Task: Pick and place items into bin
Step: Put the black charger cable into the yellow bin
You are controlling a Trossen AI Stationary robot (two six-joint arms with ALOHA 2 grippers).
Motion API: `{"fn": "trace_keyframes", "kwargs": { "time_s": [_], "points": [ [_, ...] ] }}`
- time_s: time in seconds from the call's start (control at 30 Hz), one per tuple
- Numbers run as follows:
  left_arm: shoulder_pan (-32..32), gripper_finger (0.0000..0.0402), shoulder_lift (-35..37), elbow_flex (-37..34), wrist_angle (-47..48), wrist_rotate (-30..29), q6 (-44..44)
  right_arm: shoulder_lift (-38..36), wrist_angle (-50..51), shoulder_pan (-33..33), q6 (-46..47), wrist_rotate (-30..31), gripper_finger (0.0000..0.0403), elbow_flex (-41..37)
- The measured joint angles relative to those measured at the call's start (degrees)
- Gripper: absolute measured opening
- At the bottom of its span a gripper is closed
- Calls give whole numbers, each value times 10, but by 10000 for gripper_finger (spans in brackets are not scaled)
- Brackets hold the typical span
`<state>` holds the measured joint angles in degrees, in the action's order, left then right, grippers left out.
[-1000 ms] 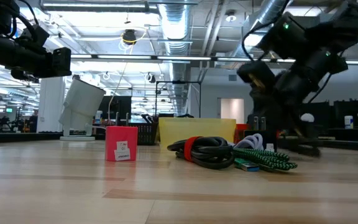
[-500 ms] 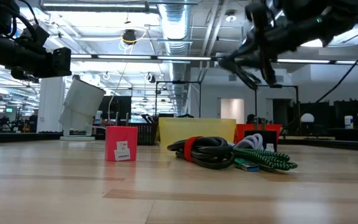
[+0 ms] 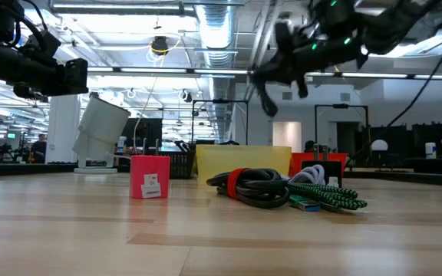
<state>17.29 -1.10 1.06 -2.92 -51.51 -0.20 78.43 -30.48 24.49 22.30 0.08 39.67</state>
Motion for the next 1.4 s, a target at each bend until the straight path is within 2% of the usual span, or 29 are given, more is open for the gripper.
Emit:
{"fn": "trace_keyframes", "kwargs": {
  "time_s": [0.2, 0.33, 0.77, 0.93, 1.1, 1.17, 1.23, 1.3, 1.4],
  "points": [
    [0, 0, 0, 0, 0, 0, 0, 85, -6, 27, 7, 0, 47, 37],
    [0, 0, 0, 0, 0, 0, 0, 123, -17, 25, 10, -1, 65, 55],
    [0, 0, 0, 0, 0, -1, 0, 138, -14, 2, -4, -8, 211, 67],
    [0, 0, 0, 0, 0, -1, 0, 98, 13, -23, -68, -67, 238, 67],
    [0, 0, 0, 0, 0, -1, 0, -13, 159, -49, -126, -88, 238, 67],
    [0, 0, 0, 0, 0, -1, 0, -66, 251, -62, -142, -68, 239, 67],
    [0, 0, 0, 0, 0, -1, 0, -114, 351, -80, -146, -19, 239, 67],
    [0, 0, 0, 0, 0, -1, 0, -157, 440, -104, -118, 60, 239, 62],
    [0, 0, 0, 0, -4, -2, 9, -217, 510, -154, -37, 212, 239, 23]
  ]
}}
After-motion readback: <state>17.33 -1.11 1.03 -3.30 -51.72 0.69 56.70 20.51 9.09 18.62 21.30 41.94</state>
